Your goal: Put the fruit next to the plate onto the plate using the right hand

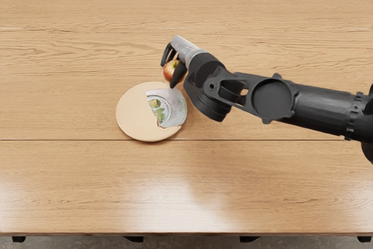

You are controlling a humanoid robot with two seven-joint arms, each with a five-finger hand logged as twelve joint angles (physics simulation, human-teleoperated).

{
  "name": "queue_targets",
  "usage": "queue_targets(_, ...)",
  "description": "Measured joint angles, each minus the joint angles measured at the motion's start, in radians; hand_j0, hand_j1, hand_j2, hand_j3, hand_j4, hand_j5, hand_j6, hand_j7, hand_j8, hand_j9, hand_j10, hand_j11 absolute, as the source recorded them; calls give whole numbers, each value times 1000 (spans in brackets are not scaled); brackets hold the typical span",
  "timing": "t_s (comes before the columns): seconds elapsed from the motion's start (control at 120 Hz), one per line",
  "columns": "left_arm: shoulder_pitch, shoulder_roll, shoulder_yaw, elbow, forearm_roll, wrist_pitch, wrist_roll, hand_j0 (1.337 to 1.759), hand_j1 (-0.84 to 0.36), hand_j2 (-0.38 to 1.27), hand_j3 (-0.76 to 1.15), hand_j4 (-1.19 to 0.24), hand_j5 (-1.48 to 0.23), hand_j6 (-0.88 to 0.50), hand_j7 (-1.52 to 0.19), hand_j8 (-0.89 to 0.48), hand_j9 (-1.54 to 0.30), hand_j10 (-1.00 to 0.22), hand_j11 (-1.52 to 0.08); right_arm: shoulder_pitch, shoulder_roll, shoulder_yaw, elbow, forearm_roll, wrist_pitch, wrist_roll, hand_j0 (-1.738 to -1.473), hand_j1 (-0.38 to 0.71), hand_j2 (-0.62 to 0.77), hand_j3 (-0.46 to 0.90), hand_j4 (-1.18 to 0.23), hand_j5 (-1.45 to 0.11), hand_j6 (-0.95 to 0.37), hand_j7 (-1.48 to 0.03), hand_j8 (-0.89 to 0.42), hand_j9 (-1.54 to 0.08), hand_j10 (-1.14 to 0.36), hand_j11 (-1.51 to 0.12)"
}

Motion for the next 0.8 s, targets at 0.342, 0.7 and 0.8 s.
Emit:
queue_targets(0.342, 0, 0, 0, 0, 0, 0, 0, 1658, 337, 2, 0, -10, -13, -10, -13, -10, -13, -10, -13, -1, 6, -3, 0, -1, 12, 0, -1646, 207, 261, 0, -842, -1196, -497, -1134, -320, -1198, -501, -1201)
queue_targets(0.7, 0, 0, 0, 0, 0, 0, 0, 1658, 337, 2, 0, -10, -13, -10, -13, -10, -13, -10, -13, -15, 6, -7, 31, 1, 88, 0, -1646, 236, 306, 0, -843, -1195, -479, -1134, -304, -1194, -485, -1199)
queue_targets(0.8, 0, 0, 0, 0, 0, 0, 0, 1658, 337, 2, 0, -10, -13, -10, -13, -10, -13, -10, -13, -17, 6, -7, 44, 2, 107, 0, -1646, 224, 280, 0, -842, -1197, -482, -1134, -307, -1195, -487, -1200)
